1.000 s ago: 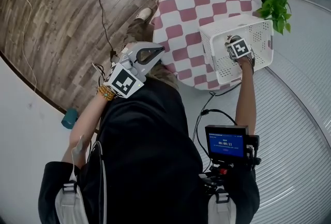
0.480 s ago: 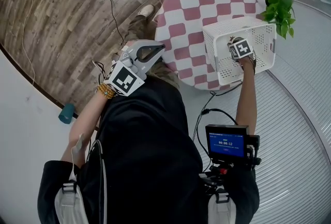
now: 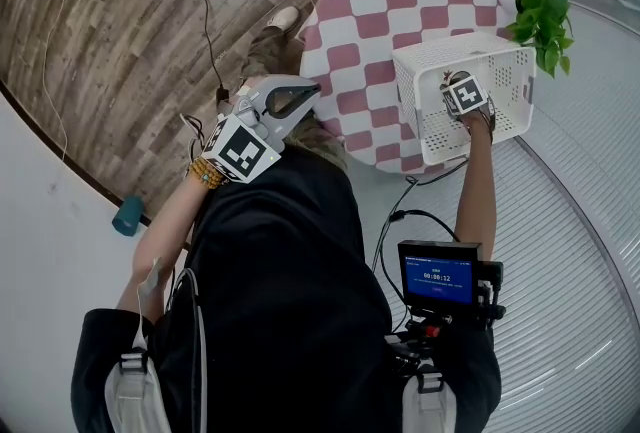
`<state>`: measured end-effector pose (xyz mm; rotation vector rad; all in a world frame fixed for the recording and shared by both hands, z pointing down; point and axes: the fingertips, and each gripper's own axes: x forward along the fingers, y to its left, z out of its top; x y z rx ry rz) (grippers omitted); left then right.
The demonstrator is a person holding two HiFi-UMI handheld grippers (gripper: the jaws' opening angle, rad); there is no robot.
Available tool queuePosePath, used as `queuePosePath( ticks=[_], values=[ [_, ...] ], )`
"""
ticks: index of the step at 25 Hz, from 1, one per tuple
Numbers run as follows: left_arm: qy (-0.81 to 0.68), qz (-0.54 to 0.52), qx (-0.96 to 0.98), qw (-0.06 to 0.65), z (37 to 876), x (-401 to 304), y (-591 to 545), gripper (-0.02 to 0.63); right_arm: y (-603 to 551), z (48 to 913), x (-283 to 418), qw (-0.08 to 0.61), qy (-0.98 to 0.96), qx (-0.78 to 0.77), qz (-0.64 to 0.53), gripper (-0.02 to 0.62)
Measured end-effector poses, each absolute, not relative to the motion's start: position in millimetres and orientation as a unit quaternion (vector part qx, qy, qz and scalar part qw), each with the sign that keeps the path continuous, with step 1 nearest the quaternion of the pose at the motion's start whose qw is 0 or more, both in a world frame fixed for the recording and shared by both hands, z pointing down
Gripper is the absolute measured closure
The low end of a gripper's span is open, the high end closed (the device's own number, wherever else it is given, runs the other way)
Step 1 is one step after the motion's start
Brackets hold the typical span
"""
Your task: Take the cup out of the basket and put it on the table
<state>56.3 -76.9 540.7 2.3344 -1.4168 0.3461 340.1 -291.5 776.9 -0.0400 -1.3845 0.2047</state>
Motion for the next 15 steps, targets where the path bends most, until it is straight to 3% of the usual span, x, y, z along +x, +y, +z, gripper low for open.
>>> queuePosePath(
  ticks=[15],
  values=[
    [-0.498,0.130,0.837,0.186,538.9,61.2,-81.5,0.601,-296.5,774.1,343.5,0.759,-0.646,0.001,0.082,0.555]
  ],
)
